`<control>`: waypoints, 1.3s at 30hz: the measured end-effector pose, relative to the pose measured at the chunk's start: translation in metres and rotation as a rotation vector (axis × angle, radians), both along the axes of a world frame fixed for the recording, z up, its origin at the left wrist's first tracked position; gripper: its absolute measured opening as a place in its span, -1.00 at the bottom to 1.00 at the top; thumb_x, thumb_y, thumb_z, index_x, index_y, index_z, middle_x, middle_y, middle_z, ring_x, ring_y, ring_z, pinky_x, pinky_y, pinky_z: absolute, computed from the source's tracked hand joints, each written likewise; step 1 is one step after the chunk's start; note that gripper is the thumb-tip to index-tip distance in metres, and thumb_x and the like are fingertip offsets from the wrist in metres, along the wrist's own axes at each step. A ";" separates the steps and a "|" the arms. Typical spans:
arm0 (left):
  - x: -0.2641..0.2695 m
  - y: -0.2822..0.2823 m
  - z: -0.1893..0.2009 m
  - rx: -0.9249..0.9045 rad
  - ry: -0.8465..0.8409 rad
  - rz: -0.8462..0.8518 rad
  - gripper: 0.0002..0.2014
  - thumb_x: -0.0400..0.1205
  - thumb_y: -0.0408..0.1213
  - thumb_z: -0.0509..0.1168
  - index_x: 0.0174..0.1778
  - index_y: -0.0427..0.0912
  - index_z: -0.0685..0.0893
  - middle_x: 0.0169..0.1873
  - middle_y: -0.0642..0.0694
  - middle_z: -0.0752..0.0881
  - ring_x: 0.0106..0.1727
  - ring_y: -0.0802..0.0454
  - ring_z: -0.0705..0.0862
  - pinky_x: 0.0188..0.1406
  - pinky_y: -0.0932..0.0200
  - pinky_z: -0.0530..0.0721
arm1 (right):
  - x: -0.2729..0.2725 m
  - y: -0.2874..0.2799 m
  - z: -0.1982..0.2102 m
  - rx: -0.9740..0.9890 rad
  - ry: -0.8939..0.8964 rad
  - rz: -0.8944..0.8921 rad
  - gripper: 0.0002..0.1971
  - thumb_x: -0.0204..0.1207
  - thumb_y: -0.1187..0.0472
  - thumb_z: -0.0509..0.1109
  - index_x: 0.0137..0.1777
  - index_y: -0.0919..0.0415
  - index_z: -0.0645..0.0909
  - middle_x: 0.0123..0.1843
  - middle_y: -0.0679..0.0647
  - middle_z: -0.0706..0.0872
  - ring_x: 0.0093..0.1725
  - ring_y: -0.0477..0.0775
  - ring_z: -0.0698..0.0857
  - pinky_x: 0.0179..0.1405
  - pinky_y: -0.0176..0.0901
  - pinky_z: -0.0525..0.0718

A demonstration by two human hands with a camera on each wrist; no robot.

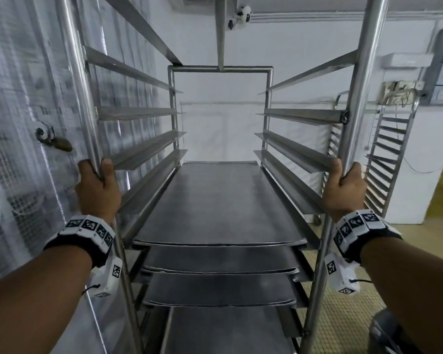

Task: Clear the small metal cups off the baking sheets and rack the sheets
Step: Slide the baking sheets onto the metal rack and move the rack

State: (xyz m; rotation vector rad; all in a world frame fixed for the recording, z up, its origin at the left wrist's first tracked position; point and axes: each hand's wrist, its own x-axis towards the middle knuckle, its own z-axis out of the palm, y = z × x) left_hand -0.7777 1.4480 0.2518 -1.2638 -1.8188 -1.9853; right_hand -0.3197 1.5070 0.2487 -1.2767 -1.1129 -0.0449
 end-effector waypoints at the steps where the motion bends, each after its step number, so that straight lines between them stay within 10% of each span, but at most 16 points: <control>1: 0.002 0.011 -0.001 -0.004 -0.004 0.014 -0.50 0.85 0.08 0.05 0.35 -0.37 0.44 0.02 -0.55 0.73 0.00 -0.53 0.70 -0.19 -0.08 0.42 | 0.002 0.015 -0.002 0.000 -0.003 -0.012 -0.44 0.75 -0.16 0.10 0.23 0.43 0.46 0.00 0.49 0.69 -0.03 0.49 0.68 -0.14 -0.01 0.43; 6: 0.013 0.027 0.003 -0.045 0.010 0.081 -0.52 0.87 0.00 0.04 0.42 -0.40 0.44 0.08 -0.57 0.72 0.05 -0.54 0.68 -0.19 -0.02 0.29 | 0.001 0.057 -0.006 0.013 -0.039 -0.031 -0.32 0.64 -0.43 -0.07 0.16 0.24 0.42 -0.06 0.43 0.70 -0.05 0.51 0.68 -0.06 0.28 0.65; 24: 0.008 0.187 -0.006 0.059 -0.007 0.087 -0.53 0.85 0.04 0.08 0.30 -0.38 0.45 -0.22 -0.30 0.59 -0.26 -0.16 0.52 -0.28 -0.03 0.39 | 0.005 0.207 -0.004 0.032 -0.023 0.044 -0.48 0.75 -0.19 0.06 0.22 0.34 0.42 -0.07 0.44 0.71 -0.08 0.52 0.67 -0.19 0.07 0.44; 39: -0.046 0.329 -0.001 0.043 0.020 0.030 -0.54 0.86 -0.02 0.07 0.35 -0.42 0.47 -0.04 -0.52 0.73 -0.10 -0.50 0.68 -0.27 0.01 0.32 | -0.052 0.326 -0.007 0.074 -0.022 -0.010 -0.62 0.78 -0.01 0.13 0.17 0.38 0.40 -0.10 0.49 0.67 -0.15 0.51 0.68 -0.23 0.00 0.40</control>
